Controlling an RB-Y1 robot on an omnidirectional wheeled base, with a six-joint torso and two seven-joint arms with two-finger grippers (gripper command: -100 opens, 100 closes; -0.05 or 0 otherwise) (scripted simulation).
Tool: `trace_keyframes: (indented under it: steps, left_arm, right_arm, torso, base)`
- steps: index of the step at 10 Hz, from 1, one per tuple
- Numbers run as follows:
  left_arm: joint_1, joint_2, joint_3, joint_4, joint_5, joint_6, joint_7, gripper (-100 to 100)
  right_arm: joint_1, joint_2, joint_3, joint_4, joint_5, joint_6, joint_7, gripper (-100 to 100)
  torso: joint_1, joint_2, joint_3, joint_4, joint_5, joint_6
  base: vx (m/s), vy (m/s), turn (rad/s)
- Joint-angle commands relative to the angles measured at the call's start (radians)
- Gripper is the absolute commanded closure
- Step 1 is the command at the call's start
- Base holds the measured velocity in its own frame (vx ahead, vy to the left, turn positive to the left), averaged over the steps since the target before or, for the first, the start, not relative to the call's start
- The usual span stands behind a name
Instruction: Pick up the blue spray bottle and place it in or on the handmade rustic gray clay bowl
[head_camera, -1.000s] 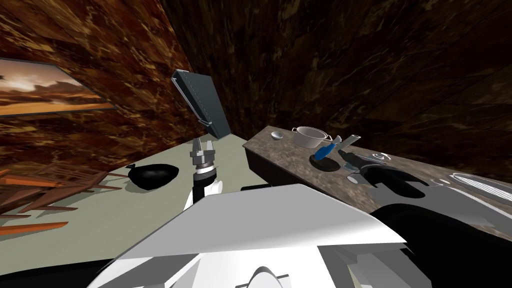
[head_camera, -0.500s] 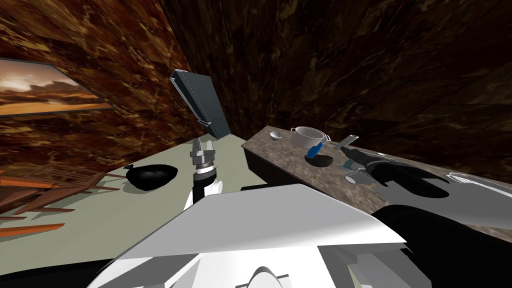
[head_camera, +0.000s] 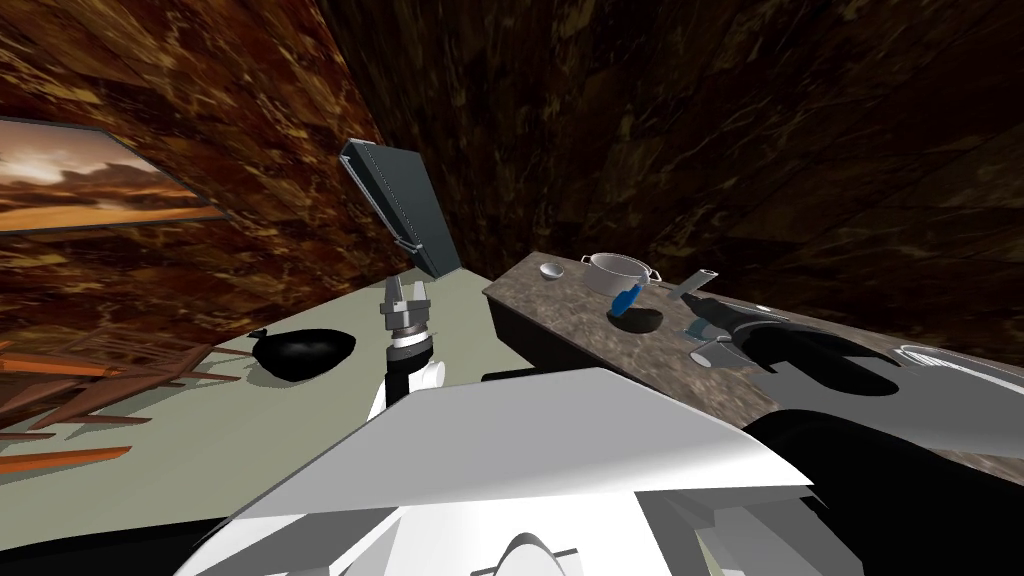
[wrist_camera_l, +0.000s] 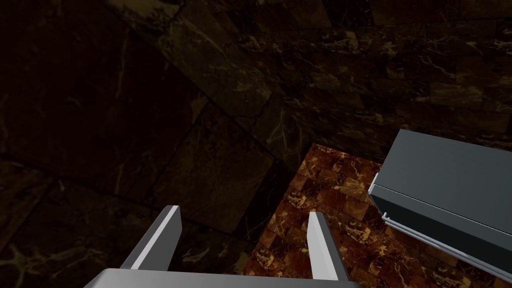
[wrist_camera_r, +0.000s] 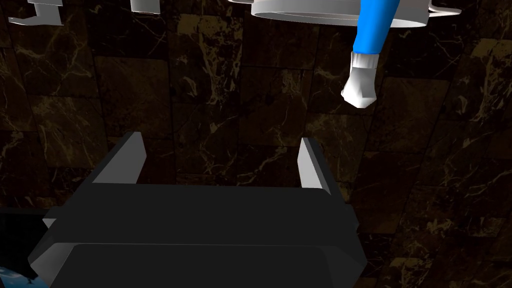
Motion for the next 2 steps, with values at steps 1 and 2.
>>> trace_keyframes:
  steps: [1,2]
  left_arm:
    - [0.000,0.000,0.000,0.000,0.000,0.000,0.000,0]
    - [0.000,0.000,0.000,0.000,0.000,0.000,0.000,0]
  right_arm:
    - [0.000,0.000,0.000,0.000,0.000,0.000,0.000,0]
    - [0.000,0.000,0.000,0.000,0.000,0.000,0.000,0]
  torso:
    - [0.000,0.000,0.000,0.000,0.000,0.000]
    - [0.000,0.000,0.000,0.000,0.000,0.000]
  base:
    - [0.000,0.000,0.000]
    - [0.000,0.000,0.000]
